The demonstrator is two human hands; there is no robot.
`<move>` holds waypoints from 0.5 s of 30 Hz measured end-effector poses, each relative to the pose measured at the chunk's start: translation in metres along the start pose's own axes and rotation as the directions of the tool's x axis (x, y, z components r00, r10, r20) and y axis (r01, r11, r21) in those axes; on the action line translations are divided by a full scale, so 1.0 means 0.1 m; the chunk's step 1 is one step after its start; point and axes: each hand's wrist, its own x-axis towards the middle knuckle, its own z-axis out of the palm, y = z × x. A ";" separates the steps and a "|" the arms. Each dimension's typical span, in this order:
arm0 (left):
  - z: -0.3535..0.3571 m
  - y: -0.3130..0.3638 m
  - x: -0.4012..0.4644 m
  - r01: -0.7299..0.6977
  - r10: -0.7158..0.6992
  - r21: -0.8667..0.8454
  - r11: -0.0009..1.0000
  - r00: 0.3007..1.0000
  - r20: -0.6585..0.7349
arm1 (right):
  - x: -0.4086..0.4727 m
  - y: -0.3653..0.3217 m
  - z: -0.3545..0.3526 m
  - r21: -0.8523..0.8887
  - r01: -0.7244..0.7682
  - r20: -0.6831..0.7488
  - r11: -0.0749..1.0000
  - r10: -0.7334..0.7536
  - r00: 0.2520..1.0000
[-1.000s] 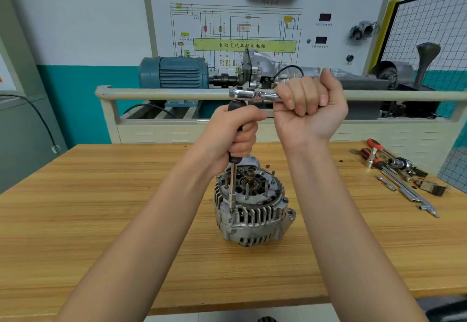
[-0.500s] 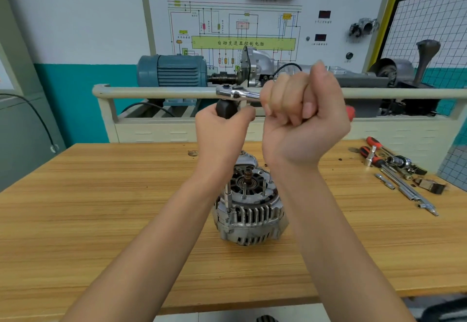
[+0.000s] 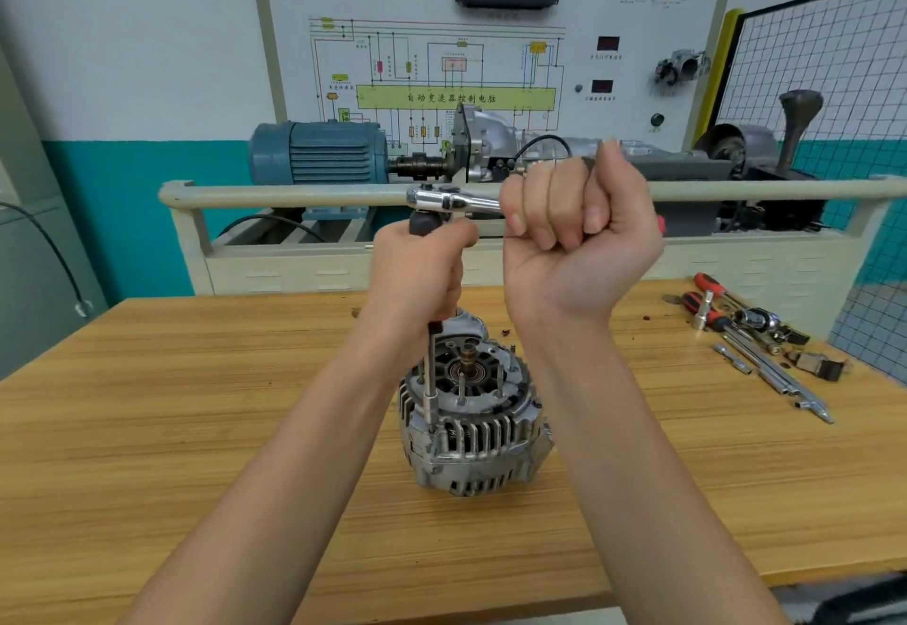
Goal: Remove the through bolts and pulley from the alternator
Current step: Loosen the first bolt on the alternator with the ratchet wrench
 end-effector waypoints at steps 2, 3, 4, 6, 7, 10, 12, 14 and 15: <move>0.07 -0.03 -0.01 -0.065 0.072 0.043 0.997 0.982 -0.176 | -0.08 0.05 0.08 -0.113 0.111 0.057 0.987 -0.105 0.993; 0.10 -0.04 -0.01 -0.094 0.104 0.057 0.994 0.970 -0.222 | -0.13 0.07 0.12 -0.154 0.168 0.074 0.974 -0.158 0.985; 0.12 -0.05 -0.02 -0.120 0.133 0.067 0.990 0.960 -0.245 | -0.17 0.09 0.14 -0.184 0.221 0.085 0.958 -0.209 0.974; 0.12 -0.07 -0.04 -0.153 0.165 0.069 0.986 0.958 -0.233 | -0.22 0.10 0.15 -0.196 0.283 0.101 0.939 -0.268 0.958; 0.11 -0.07 -0.05 -0.153 0.162 0.061 0.986 0.966 -0.201 | -0.22 0.10 0.15 -0.178 0.281 0.104 0.943 -0.265 0.959; -0.01 -0.03 -0.06 -0.098 0.098 0.011 0.995 0.995 -0.001 | -0.11 0.01 0.09 -0.083 0.132 0.091 0.988 -0.124 0.988; -0.12 0.02 -0.05 -0.044 0.058 -0.064 0.997 0.973 0.222 | 0.03 -0.04 0.02 0.035 -0.058 0.036 0.998 0.057 0.998; -0.21 0.05 -0.02 0.019 0.030 -0.114 0.993 0.912 0.409 | 0.14 -0.04 -0.06 0.222 -0.223 -0.024 0.949 0.234 0.972; -0.23 0.05 -0.02 0.038 0.027 -0.128 0.991 0.882 0.470 | 0.19 -0.04 -0.11 0.315 -0.269 -0.037 0.910 0.295 0.955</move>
